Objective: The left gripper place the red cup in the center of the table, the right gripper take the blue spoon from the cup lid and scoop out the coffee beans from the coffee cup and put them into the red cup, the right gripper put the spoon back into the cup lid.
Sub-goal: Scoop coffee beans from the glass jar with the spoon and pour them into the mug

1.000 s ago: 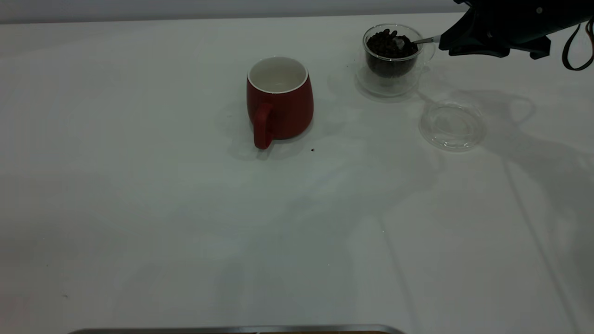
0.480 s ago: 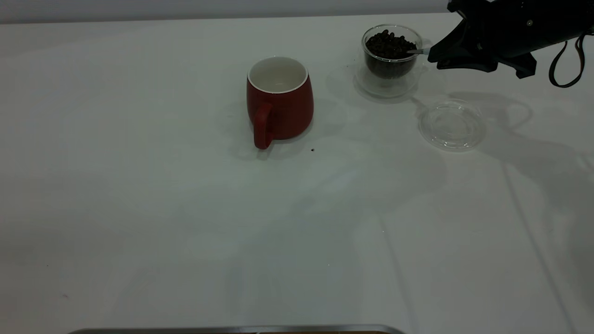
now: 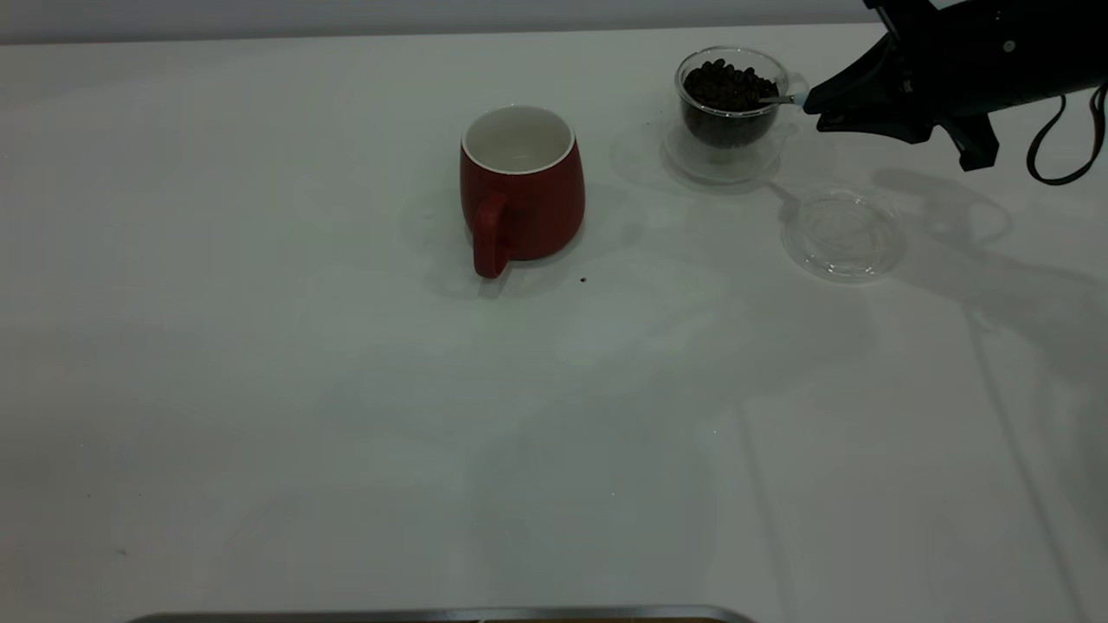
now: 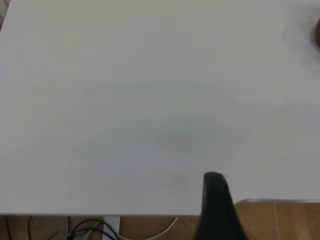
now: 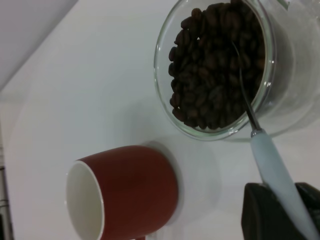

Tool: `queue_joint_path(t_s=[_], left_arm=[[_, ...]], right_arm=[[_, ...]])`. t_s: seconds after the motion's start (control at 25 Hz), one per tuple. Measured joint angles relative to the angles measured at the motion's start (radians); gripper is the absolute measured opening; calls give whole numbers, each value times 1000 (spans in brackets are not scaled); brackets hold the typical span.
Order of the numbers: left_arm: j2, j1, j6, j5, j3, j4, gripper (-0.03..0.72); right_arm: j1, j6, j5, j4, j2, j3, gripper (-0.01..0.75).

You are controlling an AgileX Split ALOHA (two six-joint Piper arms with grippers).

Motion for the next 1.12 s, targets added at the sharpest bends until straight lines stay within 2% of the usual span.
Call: queue_joint_path(t_s=[0.4, 1.12], left_arm=[[0, 0, 0, 0, 0, 0, 577], [0, 0, -2, 0, 0, 0, 577]], right_arm=[[-48, 41, 93, -1, 23, -2, 114], [-71, 115, 171, -4, 23, -12, 114]])
